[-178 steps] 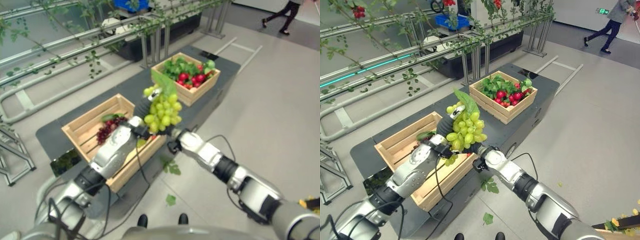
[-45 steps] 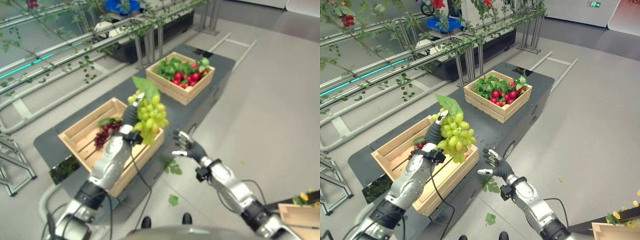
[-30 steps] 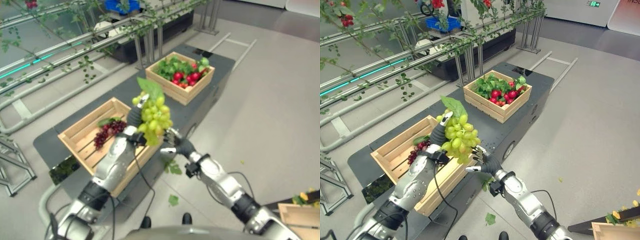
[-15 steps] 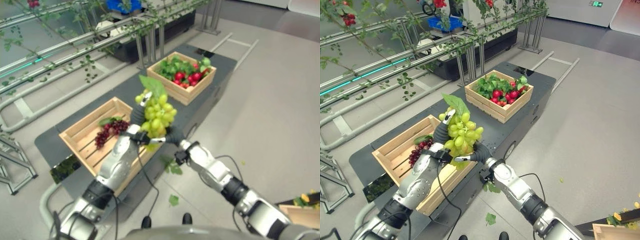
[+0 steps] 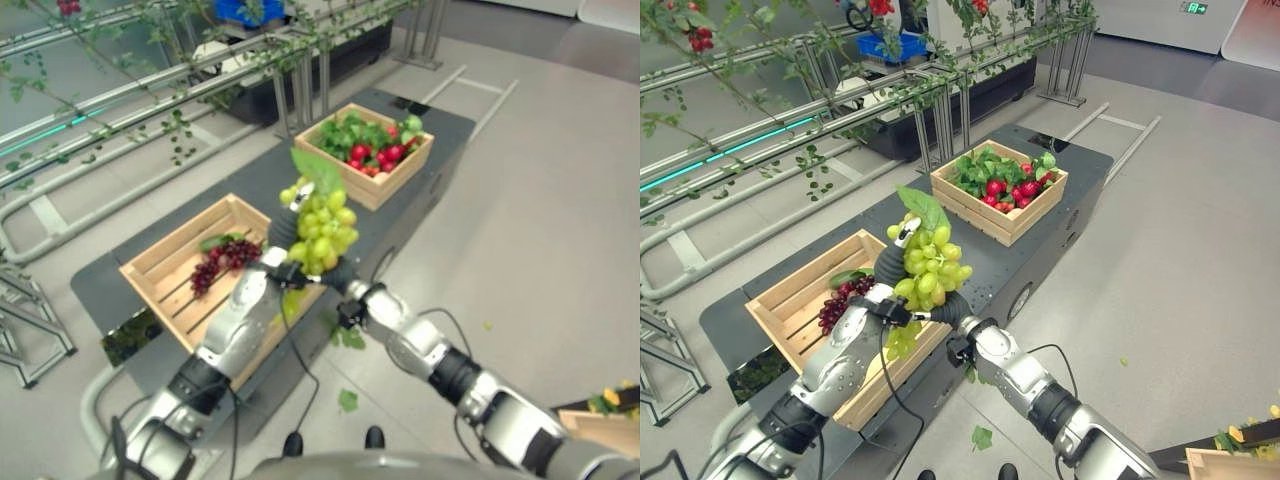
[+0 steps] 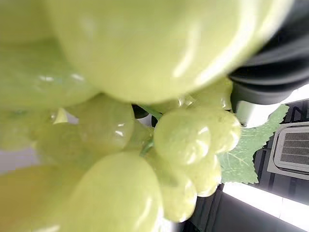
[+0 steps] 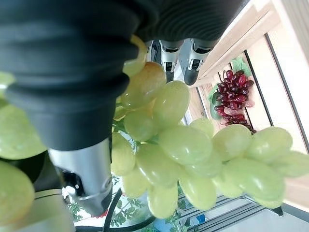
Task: Pick up the fruits from the basket on one side to the basket on the other side
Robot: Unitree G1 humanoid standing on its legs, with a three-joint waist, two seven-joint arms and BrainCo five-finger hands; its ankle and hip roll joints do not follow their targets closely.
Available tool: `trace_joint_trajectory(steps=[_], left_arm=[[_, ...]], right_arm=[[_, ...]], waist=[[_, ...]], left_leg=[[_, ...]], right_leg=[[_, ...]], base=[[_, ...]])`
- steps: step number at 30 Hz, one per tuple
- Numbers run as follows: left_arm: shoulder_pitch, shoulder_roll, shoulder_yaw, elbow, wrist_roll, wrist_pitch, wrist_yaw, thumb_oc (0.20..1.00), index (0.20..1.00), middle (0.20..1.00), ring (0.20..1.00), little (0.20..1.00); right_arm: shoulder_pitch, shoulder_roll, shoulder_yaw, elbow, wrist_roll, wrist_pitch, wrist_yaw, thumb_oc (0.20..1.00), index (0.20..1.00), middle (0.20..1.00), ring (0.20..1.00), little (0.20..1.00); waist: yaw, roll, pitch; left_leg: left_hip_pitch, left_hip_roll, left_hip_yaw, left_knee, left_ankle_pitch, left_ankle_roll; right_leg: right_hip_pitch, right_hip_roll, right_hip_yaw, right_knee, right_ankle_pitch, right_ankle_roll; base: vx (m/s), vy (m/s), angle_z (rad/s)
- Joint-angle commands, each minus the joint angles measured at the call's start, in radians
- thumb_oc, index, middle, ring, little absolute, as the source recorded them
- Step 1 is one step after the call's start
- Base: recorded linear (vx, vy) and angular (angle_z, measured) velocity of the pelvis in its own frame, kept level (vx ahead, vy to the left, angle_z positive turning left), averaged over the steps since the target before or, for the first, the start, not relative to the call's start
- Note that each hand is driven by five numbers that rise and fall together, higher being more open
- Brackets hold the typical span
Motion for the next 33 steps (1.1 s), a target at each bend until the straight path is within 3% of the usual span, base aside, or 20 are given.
trace_joint_trajectory(steps=[1,10,11,12,33], left_arm=[[-0.164,-0.071,-0.122,0.015,-0.018,-0.039,-0.031,0.2,0.2,0.2,0.2,0.2],[-0.177,-0.089,-0.138,0.025,-0.028,-0.041,-0.024,0.2,0.2,0.2,0.2,0.2],[-0.178,-0.09,-0.142,0.025,-0.029,-0.04,-0.025,0.2,0.2,0.2,0.2,0.2],[-0.176,-0.089,-0.142,0.025,-0.029,-0.04,-0.025,0.2,0.2,0.2,0.2,0.2],[-0.172,-0.096,-0.138,0.036,-0.03,-0.047,-0.012,0.2,0.2,0.2,0.2,0.2]], right_arm=[[-0.183,0.193,0.041,0.032,0.033,-0.059,0.015,1.0,1.0,1.0,1.0,1.0],[-0.195,0.208,0.052,0.05,0.03,-0.059,0.006,1.0,1.0,1.0,1.0,1.0],[-0.197,0.208,0.049,0.05,0.029,-0.06,0.003,0.689,0.689,0.689,0.689,0.689],[-0.197,0.207,0.046,0.05,0.027,-0.062,0.0,0.2,0.2,0.2,0.2,0.2],[-0.172,0.192,0.037,0.036,0.022,-0.068,-0.012,0.2,0.2,0.2,0.2,0.2]], waist=[[0.012,-0.035,-0.019],[0.013,-0.035,-0.02],[0.013,-0.035,-0.019],[0.013,-0.035,-0.019],[0.008,-0.034,-0.018]], left_leg=[[0.027,-0.055,0.011,0.003,-0.077,0.051],[0.027,-0.055,0.009,0.001,-0.076,0.051],[0.026,-0.055,0.009,0.001,-0.076,0.051],[0.027,-0.055,0.009,0.001,-0.076,0.051],[0.03,-0.053,0.012,0.001,-0.077,0.051]], right_leg=[[0.083,-0.015,0.025,0.007,-0.111,0.081],[0.081,-0.015,0.023,0.007,-0.111,0.082],[0.08,-0.016,0.022,0.007,-0.111,0.082],[0.08,-0.016,0.021,0.007,-0.111,0.082],[0.081,-0.015,0.022,0.007,-0.11,0.082]], base=[[0.0,0.0,0.0],[0.0,0.0,0.0],[0.0,0.0,0.0],[0.0,0.0,0.0],[0.0,0.0,0.0]])
